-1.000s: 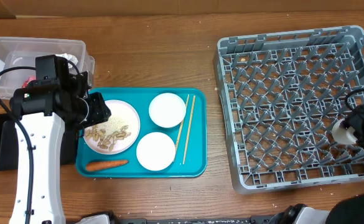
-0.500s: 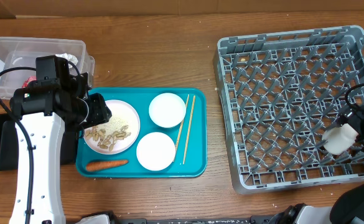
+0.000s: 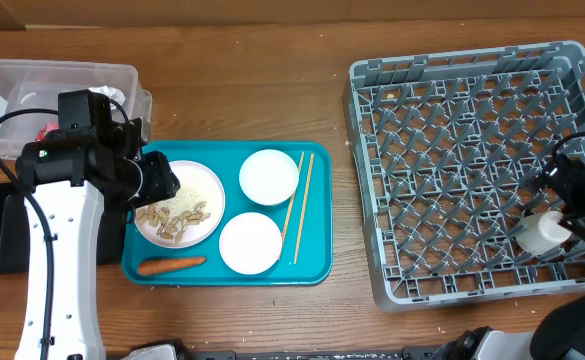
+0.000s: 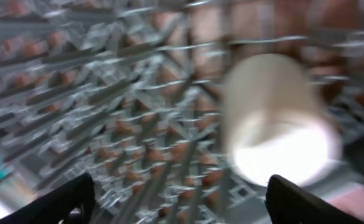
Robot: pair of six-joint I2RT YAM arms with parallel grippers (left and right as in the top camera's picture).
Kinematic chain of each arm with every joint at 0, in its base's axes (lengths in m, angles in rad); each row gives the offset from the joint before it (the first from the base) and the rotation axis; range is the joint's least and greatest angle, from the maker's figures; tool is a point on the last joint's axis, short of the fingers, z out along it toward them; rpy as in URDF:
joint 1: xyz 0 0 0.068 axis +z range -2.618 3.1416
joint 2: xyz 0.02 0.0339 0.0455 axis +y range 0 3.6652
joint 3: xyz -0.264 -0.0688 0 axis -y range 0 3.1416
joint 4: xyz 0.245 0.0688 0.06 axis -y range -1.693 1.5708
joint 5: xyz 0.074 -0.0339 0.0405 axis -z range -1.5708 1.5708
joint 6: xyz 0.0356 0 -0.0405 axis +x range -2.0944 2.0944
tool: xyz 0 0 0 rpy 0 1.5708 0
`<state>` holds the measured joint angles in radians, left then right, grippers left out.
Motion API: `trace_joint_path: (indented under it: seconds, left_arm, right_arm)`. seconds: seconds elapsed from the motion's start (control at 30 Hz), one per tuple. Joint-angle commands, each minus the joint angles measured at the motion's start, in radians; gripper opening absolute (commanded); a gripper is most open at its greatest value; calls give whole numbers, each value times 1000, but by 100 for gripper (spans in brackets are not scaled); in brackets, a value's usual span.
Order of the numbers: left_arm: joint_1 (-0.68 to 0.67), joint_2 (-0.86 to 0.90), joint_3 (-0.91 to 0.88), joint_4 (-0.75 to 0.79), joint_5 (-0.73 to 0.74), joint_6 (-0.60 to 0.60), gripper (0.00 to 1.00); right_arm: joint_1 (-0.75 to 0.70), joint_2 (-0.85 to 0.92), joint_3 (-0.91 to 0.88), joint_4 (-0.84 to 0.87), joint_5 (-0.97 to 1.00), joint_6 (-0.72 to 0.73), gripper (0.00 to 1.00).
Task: Sort waste into correct bins and load items into the dishwasher
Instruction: 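Place the bowl upside down in the rack's right side with the right gripper, then move the right gripper to the white bowl on the tray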
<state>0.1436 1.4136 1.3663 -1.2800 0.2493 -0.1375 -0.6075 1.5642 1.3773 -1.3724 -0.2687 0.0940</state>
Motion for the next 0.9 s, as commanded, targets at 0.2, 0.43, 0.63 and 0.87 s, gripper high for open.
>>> trace_joint_path:
  seconds: [0.2,0.43,0.63,0.87]
  left_arm:
    - [-8,-7,11,-3,-6,18,48]
    - [-8,-6,9,-3,-6,18,50]
    - [-8,-1,9,-3,-6,18,51]
    - [-8,4,1,-3,-6,18,51]
  right_arm:
    - [331,-163,45,94,-272,-116,86]
    - [765,-142,45,308,-167,25,84]
    - [1046,9,45,462,-8,129,84]
    - [1194,259,45,582,83,277,72]
